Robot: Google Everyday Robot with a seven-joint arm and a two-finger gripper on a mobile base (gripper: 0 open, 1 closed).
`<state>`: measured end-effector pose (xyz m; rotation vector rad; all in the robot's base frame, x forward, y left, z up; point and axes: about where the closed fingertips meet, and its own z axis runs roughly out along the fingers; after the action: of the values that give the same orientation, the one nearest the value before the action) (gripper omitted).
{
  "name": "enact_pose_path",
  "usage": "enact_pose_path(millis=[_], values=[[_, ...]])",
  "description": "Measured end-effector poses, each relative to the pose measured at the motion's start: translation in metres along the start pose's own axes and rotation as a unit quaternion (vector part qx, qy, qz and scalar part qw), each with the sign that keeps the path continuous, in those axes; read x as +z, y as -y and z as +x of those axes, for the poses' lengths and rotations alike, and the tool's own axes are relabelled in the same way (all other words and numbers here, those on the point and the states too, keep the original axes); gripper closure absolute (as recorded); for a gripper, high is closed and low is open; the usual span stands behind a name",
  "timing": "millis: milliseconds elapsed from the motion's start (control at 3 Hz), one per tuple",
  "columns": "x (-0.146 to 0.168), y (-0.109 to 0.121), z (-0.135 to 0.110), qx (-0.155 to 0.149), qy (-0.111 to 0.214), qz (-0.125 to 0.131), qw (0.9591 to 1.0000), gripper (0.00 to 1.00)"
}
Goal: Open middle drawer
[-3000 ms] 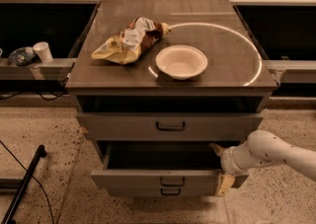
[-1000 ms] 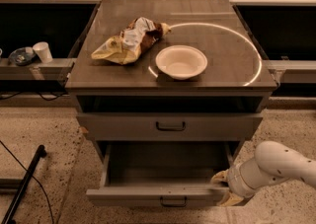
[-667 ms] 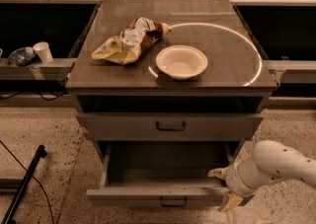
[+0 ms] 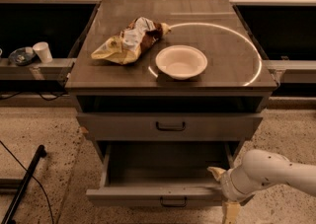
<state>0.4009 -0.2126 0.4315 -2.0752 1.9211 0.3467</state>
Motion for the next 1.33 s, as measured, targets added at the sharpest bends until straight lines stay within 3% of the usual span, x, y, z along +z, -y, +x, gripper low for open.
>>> enact_pose_path(millis=[333, 667, 1333], values=[[0.014, -0.007, 0.011, 0.009, -0.009, -0.006, 0.9999, 0.18], [0.013, -0.007, 0.012, 0.010, -0.008, -0.005, 0.9999, 0.48], [-0.003, -0.011, 0.019, 0.017, 0.000, 0.008, 0.9998, 0.96]])
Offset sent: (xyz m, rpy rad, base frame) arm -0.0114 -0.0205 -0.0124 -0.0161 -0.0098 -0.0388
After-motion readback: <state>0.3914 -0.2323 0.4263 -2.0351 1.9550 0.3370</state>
